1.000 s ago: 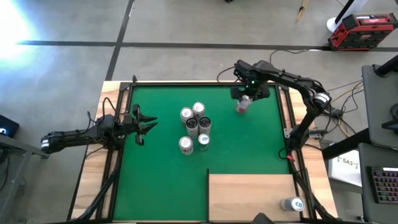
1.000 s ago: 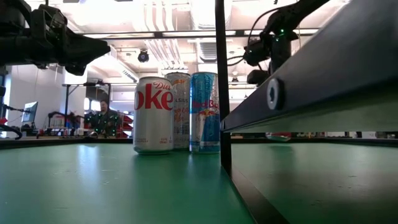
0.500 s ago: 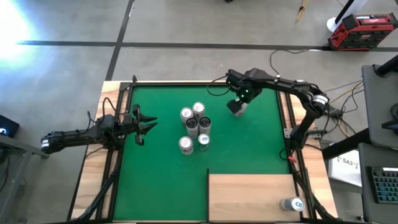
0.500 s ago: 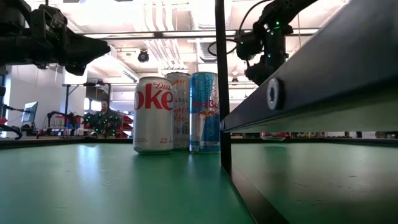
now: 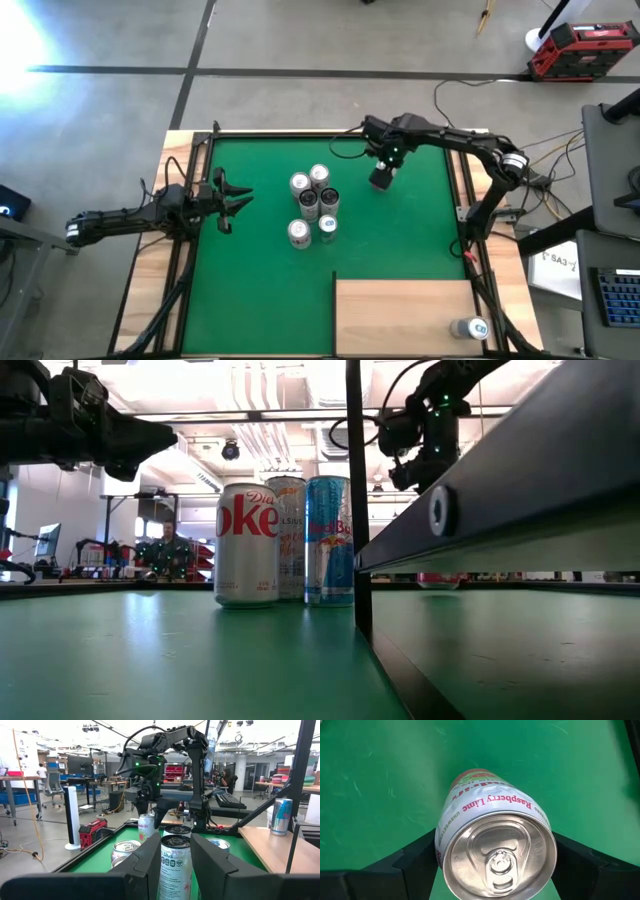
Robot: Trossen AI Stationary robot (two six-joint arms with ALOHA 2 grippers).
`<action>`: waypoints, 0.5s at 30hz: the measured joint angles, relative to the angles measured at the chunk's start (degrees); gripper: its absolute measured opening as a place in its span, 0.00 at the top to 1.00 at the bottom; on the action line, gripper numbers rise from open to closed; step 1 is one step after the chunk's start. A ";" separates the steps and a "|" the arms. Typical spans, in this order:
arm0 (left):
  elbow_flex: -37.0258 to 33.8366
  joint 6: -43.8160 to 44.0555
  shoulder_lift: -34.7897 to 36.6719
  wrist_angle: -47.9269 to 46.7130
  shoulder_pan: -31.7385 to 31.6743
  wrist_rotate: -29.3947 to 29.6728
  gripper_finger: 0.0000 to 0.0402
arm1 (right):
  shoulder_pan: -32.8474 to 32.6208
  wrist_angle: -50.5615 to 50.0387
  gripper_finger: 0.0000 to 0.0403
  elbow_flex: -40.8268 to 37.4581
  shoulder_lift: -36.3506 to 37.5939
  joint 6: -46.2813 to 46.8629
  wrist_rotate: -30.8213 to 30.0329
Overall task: Place canned beverage on shelf
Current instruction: Put the right pink white soda can on the shelf
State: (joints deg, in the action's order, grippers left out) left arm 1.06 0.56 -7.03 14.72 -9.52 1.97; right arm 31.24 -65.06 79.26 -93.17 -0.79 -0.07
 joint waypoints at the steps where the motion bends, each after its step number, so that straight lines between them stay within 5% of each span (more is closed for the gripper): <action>1: 0.00 -0.02 0.00 -0.01 -0.01 0.00 0.78 | -0.02 0.09 0.26 -0.20 0.00 -0.50 0.08; 15: 0.00 -0.01 -0.01 0.00 0.00 -0.01 0.78 | -0.37 0.70 0.26 -0.45 -2.60 -3.80 -0.33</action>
State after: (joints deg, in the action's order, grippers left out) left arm 1.06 0.54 -7.04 14.72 -9.52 1.96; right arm 30.87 -64.37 78.81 -95.77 -4.59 -0.40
